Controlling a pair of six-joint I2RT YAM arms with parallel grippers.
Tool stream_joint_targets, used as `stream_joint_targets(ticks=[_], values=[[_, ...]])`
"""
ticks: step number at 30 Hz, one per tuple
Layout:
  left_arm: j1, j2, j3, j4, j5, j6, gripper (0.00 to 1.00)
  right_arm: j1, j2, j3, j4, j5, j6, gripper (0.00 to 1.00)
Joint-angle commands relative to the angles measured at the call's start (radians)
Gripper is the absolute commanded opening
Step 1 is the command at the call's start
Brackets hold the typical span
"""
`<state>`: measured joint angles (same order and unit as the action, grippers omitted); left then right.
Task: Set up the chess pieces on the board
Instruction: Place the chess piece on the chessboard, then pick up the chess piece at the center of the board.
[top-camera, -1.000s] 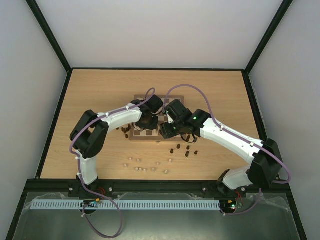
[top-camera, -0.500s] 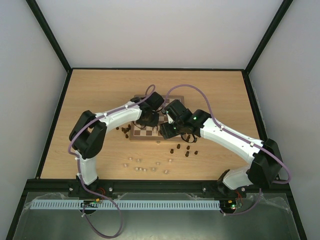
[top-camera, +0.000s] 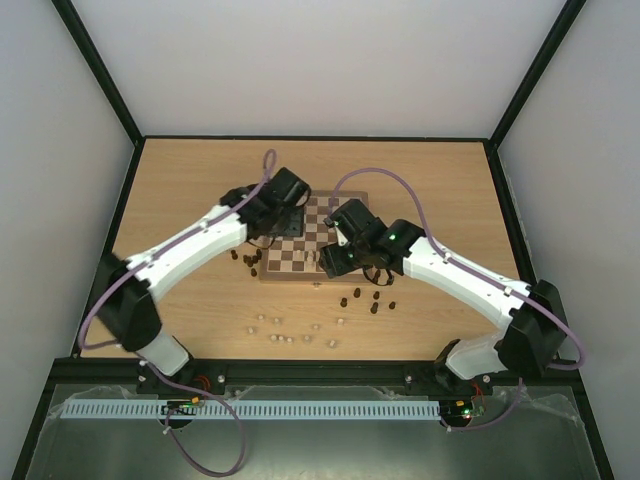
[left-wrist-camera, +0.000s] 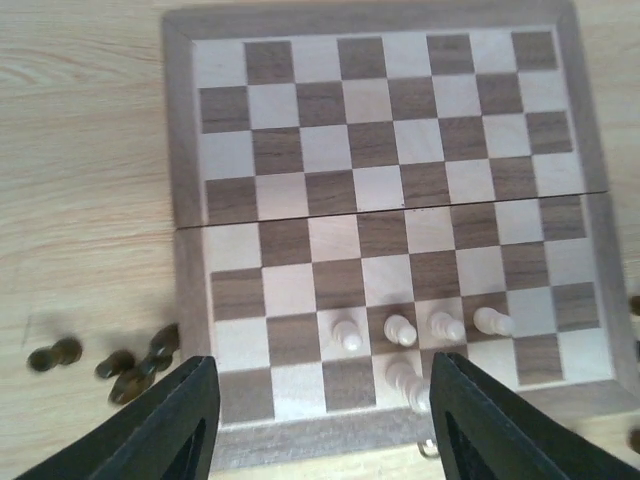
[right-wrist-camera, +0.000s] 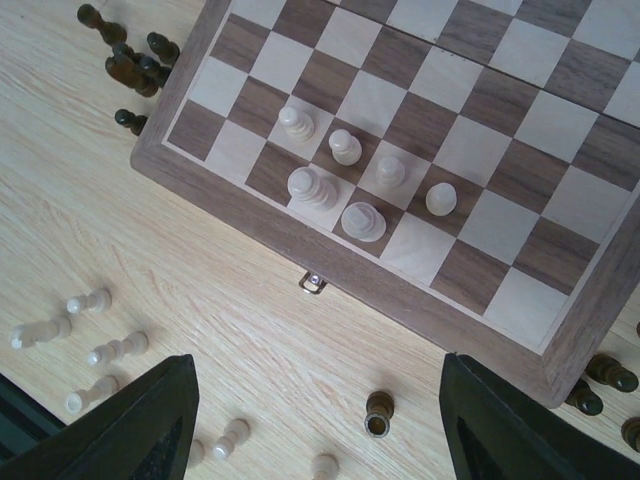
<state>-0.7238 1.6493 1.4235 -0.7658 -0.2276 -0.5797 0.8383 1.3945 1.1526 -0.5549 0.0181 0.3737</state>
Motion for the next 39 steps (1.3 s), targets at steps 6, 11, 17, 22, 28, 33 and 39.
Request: stream_joint_targets(ticks=[6, 11, 17, 22, 28, 33, 39], values=[[0.001, -0.388, -0.318, 0.052, 0.004, -0.089, 0.73, 0.007, 0.020, -0.007, -0.030, 0.020, 0.001, 0.72], [0.000, -0.516, -0.470, 0.111, 0.068, -0.122, 0.87, 0.007, 0.041, -0.045, -0.031, 0.005, 0.029, 0.76], [-0.008, -0.599, -0.562, 0.145, 0.110, -0.128, 1.00, 0.048, 0.044, -0.102, -0.046, 0.035, 0.098, 0.95], [-0.009, -0.663, -0.604, 0.164, 0.132, -0.125, 0.99, 0.125, 0.042, -0.145, -0.042, 0.068, 0.174, 0.99], [-0.011, -0.714, -0.640, 0.164, 0.143, -0.130, 0.99, 0.234, 0.066, -0.111, -0.055, 0.099, 0.228, 0.86], [-0.011, -0.750, -0.655, 0.152, 0.132, -0.132, 1.00, 0.294, 0.113, -0.088, -0.062, 0.110, 0.255, 0.48], [-0.012, -0.772, -0.667, 0.150, 0.136, -0.142, 1.00, 0.344, 0.177, -0.066, -0.068, 0.115, 0.283, 0.41]])
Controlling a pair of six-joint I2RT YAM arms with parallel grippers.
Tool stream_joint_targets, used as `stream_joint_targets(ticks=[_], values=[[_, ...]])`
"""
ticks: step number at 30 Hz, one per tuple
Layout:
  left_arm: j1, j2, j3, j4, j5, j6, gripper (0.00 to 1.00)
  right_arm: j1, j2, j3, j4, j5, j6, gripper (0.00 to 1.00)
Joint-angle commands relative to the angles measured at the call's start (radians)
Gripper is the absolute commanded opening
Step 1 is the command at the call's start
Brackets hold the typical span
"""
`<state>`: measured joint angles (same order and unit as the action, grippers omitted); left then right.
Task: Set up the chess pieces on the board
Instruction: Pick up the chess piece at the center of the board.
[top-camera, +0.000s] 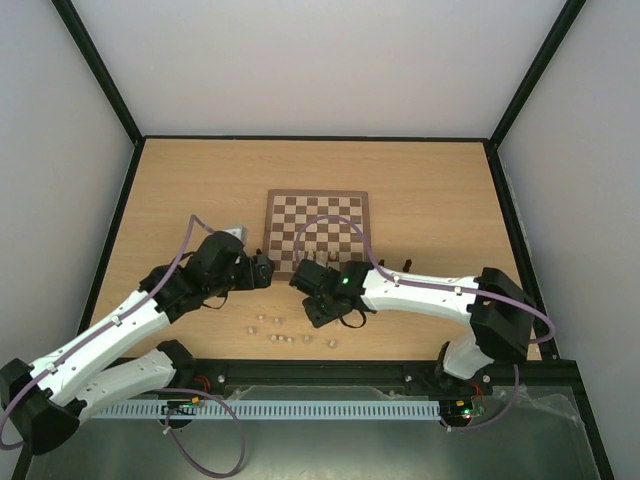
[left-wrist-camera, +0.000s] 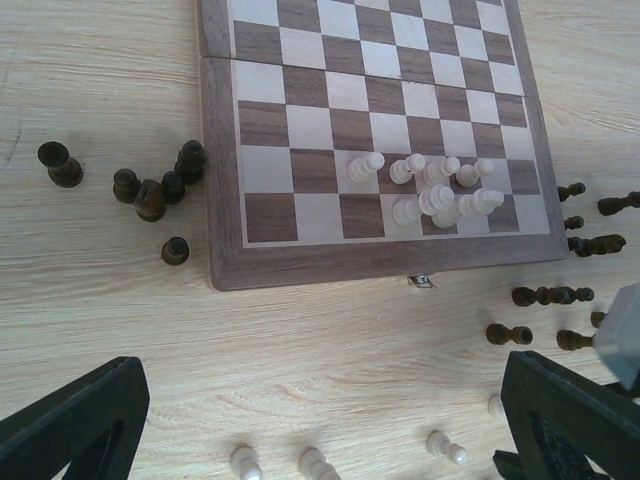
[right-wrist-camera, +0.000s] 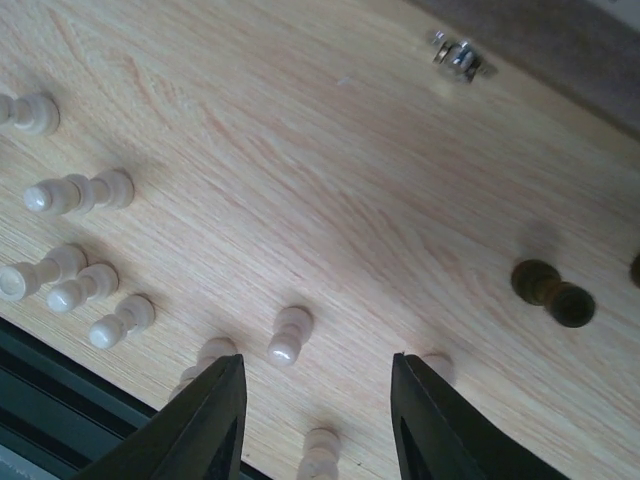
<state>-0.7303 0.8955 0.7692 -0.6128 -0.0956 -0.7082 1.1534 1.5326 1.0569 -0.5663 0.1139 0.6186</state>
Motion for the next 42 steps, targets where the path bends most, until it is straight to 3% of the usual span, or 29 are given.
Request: stream_joint_targets(ticks=[1, 12, 38, 42], values=[[-0.006, -0.020, -0.013, -0.005, 0.004, -0.014, 1.00, 0.034, 0.049, 0.031, -0.056, 0.016, 0.040, 0.41], [-0.006, -0.029, -0.017, -0.008, 0.007, -0.015, 1.00, 0.061, 0.135, 0.031, -0.031, -0.014, 0.050, 0.26], [-0.006, -0.033, -0.018, -0.015, 0.004, -0.021, 1.00, 0.077, 0.203, 0.032, -0.008, -0.027, 0.037, 0.26], [-0.006, -0.034, -0.018, -0.016, 0.003, -0.021, 0.99, 0.077, 0.209, 0.039, -0.007, -0.025, 0.033, 0.22]])
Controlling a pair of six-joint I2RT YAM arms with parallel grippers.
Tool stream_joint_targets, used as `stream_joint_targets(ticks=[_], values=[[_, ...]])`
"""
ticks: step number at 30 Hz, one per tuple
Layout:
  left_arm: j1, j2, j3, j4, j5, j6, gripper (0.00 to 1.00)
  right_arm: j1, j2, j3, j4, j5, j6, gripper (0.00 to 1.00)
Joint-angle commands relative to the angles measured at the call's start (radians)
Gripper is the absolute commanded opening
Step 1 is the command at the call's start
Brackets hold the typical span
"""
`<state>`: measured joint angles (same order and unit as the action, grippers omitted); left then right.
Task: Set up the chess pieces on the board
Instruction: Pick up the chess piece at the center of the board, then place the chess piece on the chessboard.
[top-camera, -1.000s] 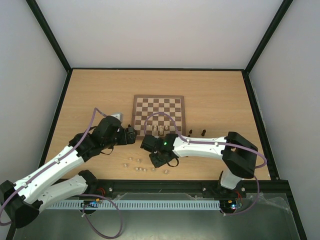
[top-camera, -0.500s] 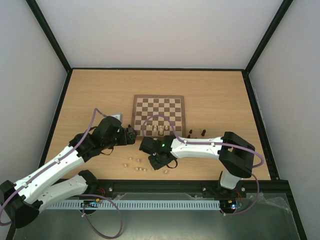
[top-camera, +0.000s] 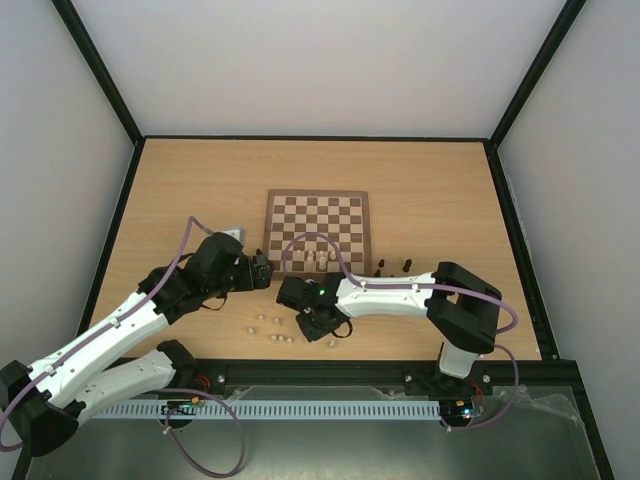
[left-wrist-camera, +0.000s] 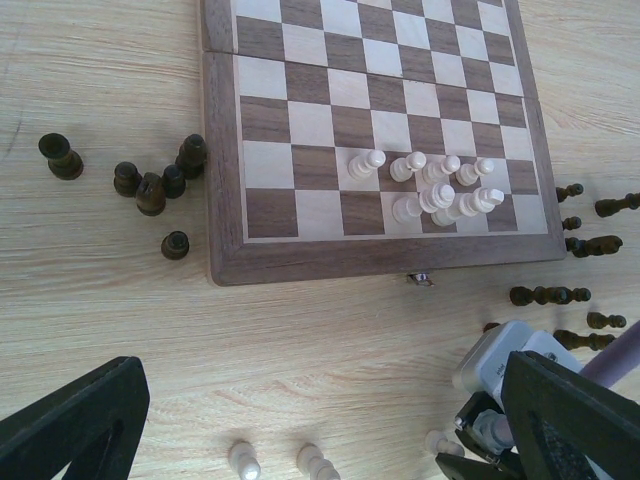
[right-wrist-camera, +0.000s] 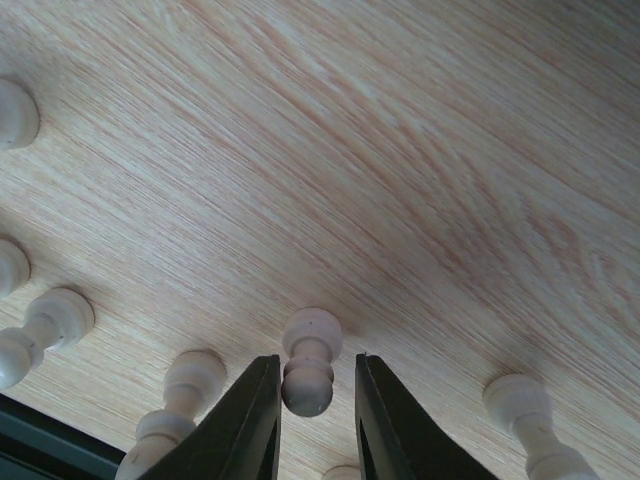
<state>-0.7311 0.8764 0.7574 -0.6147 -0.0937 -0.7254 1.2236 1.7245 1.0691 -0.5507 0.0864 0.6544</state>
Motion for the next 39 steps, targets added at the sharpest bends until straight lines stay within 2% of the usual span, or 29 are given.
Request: stream_joint_targets(ticks=[1, 9, 15, 21, 26, 33, 39], values=[[-0.005, -0.015, -0.006, -0.013, 0.001, -0.004, 1.00, 0.007, 0.019, 0.027, -0.023, 0.002, -0.004, 0.21], [-0.005, -0.015, -0.008, -0.013, 0.002, -0.003, 1.00, 0.007, 0.010, 0.043, -0.042, 0.027, -0.003, 0.11], [-0.005, -0.011, -0.006, -0.010, 0.002, 0.000, 1.00, -0.014, -0.059, 0.097, -0.118, 0.097, -0.015, 0.11], [-0.005, -0.007, -0.001, -0.006, 0.011, 0.007, 1.00, -0.156, -0.143, 0.147, -0.212, 0.155, -0.080, 0.11], [-0.005, 0.001, 0.013, -0.008, 0.017, 0.015, 0.99, -0.286, -0.142, 0.208, -0.266, 0.195, -0.127, 0.11], [-0.005, 0.004, 0.031, -0.022, 0.010, 0.028, 1.00, -0.416, -0.077, 0.249, -0.272, 0.212, -0.173, 0.12], [-0.005, 0.032, 0.043, -0.018, 0.015, 0.042, 0.99, -0.448, 0.016, 0.291, -0.244, 0.182, -0.204, 0.12]])
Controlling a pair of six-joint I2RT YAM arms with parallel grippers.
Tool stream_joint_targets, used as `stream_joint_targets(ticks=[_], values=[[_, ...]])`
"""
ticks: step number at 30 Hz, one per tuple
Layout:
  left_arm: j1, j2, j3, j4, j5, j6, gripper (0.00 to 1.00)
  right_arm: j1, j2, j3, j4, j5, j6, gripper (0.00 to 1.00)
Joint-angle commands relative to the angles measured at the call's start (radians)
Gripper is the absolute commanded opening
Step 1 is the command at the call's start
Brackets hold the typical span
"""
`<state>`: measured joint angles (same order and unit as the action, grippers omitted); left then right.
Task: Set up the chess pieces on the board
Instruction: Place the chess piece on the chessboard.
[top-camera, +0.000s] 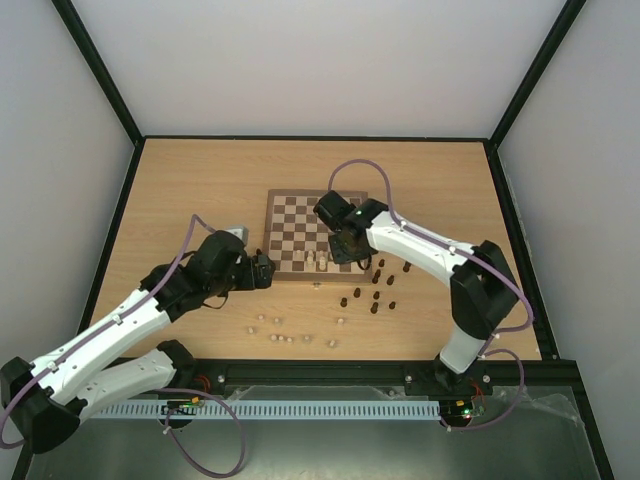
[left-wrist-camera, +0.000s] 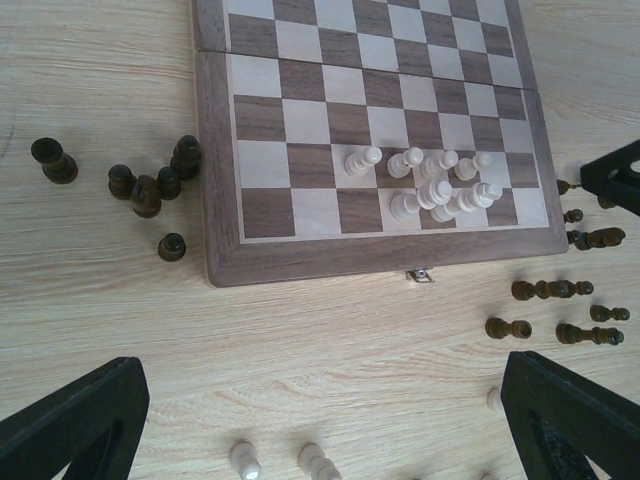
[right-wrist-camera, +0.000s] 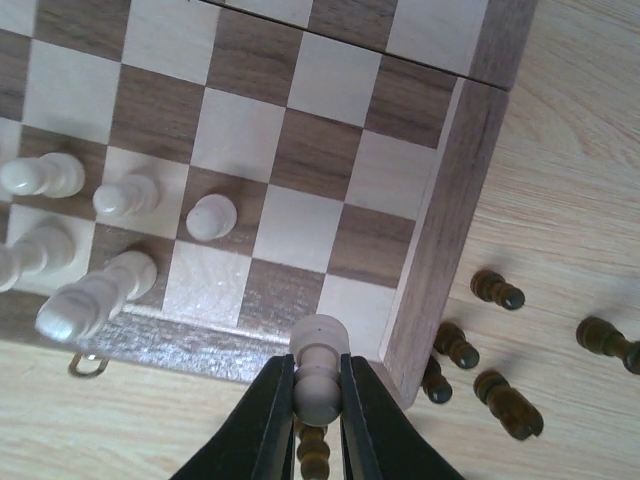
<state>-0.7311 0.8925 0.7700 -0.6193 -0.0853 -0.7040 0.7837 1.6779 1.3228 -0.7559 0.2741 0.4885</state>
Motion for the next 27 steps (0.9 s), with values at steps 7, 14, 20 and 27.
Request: stream_joint_targets(ticks=[7, 14, 20, 27], values=[[-0.004, 0.029, 0.032, -0.008, 0.003, 0.026, 0.99, -0.019, 0.165, 0.074, -0.015, -0.023, -0.061, 0.12], [-0.002, 0.029, 0.029, -0.006, -0.002, 0.024, 0.99, -0.048, 0.204, 0.084, 0.007, -0.035, -0.080, 0.12], [0.001, 0.037, 0.029, -0.003, -0.004, 0.027, 1.00, -0.055, 0.226, 0.097, 0.017, -0.056, -0.092, 0.13], [0.006, 0.043, 0.026, 0.001, -0.002, 0.029, 0.99, -0.056, 0.242, 0.096, 0.023, -0.064, -0.096, 0.15]])
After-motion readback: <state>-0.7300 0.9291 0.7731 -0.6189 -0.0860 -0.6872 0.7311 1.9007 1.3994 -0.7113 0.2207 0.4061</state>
